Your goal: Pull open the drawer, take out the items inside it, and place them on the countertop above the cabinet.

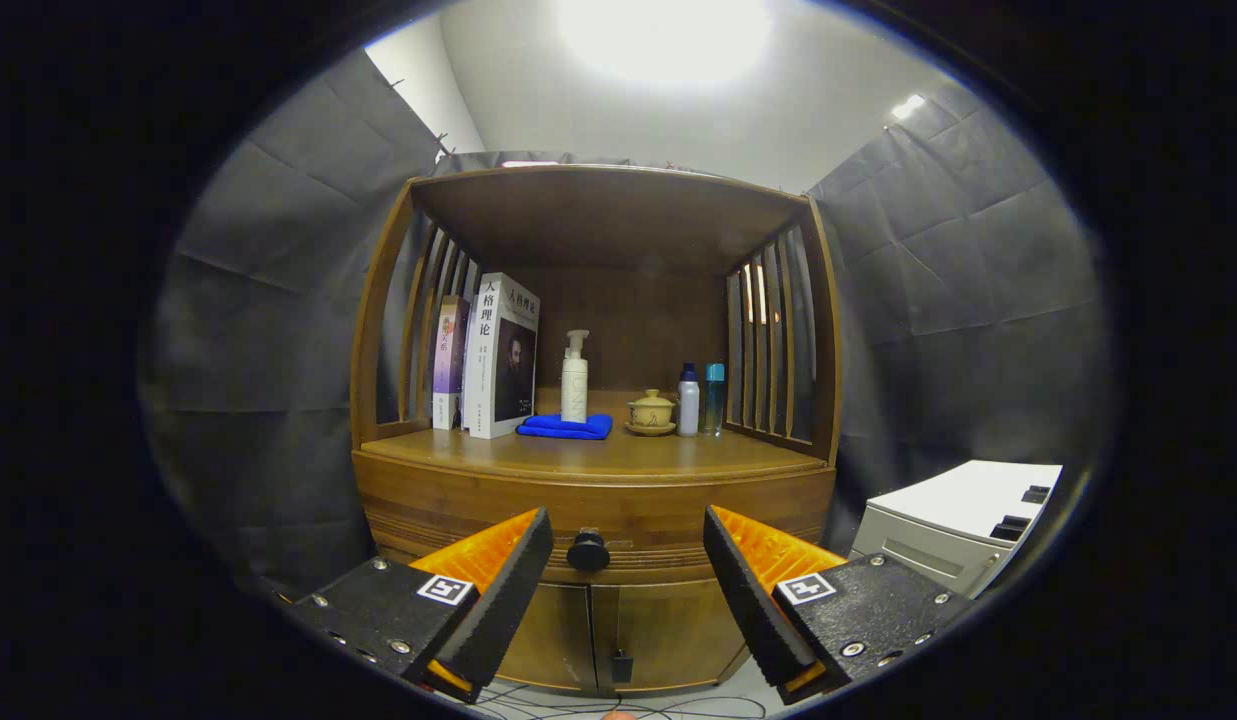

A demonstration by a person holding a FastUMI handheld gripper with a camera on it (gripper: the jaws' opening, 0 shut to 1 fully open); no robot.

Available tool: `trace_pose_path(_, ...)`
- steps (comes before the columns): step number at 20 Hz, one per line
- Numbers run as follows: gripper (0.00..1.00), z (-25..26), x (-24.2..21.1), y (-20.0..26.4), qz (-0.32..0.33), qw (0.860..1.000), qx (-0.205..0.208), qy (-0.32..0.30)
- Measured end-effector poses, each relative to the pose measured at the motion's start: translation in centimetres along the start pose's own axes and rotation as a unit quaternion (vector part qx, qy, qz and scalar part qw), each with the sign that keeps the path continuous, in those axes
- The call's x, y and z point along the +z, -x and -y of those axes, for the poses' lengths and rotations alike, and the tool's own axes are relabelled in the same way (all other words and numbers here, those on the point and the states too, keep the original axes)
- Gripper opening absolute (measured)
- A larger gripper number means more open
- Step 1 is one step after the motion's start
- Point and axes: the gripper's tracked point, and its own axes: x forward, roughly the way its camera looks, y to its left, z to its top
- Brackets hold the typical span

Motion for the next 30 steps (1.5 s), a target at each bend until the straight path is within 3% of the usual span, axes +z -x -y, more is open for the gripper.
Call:
trace_pose_path(7,0.95,0.0,1.6,-5.8,0.011,1.000,-0.004,-0.008)
trace_pose_path(16,0.95,0.6,-2.8,-11.6,-0.043,0.999,-0.008,0.011)
trace_pose_path(22,0.95,0.3,-7.7,-13.6,-0.091,0.996,-0.003,-0.018)
trace_pose_path(30,0.92,-2.3,-9.9,-13.3,-0.115,0.992,0.025,-0.033)
